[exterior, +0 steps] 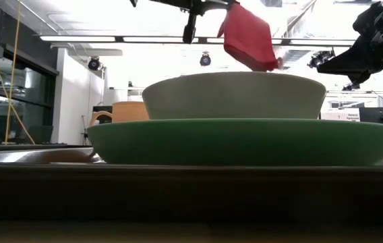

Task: Set up tray
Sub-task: Put the red table napkin to the right of the green plate on the brown serving tray

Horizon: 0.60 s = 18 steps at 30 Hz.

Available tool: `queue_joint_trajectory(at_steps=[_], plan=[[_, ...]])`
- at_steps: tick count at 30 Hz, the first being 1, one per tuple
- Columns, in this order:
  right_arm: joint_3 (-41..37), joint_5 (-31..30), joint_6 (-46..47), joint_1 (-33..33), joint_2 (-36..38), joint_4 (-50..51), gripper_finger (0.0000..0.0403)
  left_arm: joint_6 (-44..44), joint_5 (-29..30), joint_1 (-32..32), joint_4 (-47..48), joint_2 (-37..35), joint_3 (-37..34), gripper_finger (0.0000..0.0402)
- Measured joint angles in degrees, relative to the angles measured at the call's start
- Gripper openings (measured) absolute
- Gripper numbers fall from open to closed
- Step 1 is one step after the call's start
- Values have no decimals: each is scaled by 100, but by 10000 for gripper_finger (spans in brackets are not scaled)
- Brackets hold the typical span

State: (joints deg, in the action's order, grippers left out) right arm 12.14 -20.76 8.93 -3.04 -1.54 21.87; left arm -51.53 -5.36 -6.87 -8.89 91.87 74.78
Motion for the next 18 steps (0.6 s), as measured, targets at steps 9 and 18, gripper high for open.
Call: queue_joint_trajectory(at_steps=[9, 18], plan=[[1, -30, -116, -1, 0, -197, 0, -128, 434, 363, 1, 31, 0, 12], [2, 589, -99, -1, -2, -490, 0, -190, 631, 552, -2, 31, 0, 12]])
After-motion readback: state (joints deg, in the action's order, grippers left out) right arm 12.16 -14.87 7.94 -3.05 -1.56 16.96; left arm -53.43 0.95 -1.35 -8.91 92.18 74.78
